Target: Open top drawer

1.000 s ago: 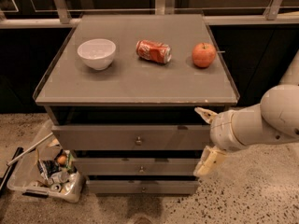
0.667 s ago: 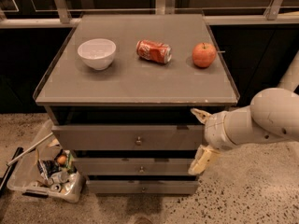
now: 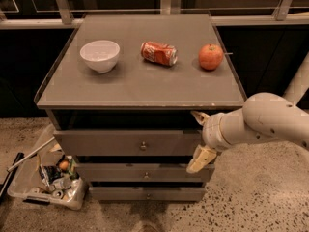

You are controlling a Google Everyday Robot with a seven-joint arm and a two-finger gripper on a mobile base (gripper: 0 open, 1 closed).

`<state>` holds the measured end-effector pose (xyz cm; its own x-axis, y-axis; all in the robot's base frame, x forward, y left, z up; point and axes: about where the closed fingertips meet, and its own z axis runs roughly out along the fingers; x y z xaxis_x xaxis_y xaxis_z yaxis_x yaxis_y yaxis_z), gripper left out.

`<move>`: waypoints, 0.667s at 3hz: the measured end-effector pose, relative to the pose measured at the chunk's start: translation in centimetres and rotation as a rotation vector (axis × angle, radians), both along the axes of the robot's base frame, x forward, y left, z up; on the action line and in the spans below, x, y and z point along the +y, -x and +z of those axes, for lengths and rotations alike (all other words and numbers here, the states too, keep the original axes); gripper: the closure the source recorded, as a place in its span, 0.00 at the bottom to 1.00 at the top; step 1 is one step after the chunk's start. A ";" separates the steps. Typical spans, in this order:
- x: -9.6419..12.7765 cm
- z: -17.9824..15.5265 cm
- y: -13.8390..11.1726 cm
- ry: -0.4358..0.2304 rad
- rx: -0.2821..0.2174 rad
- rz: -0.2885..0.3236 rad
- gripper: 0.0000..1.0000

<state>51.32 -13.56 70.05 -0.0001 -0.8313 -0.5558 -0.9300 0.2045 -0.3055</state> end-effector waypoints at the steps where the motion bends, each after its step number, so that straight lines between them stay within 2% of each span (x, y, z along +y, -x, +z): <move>1: 0.3 -1.8 -1.2 -0.012 0.013 -0.009 0.00; 2: 0.9 -4.0 -2.3 -0.028 0.023 -0.020 0.00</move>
Offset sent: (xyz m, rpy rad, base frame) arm 0.0251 0.0084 -0.0487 0.0358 0.0355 -0.0280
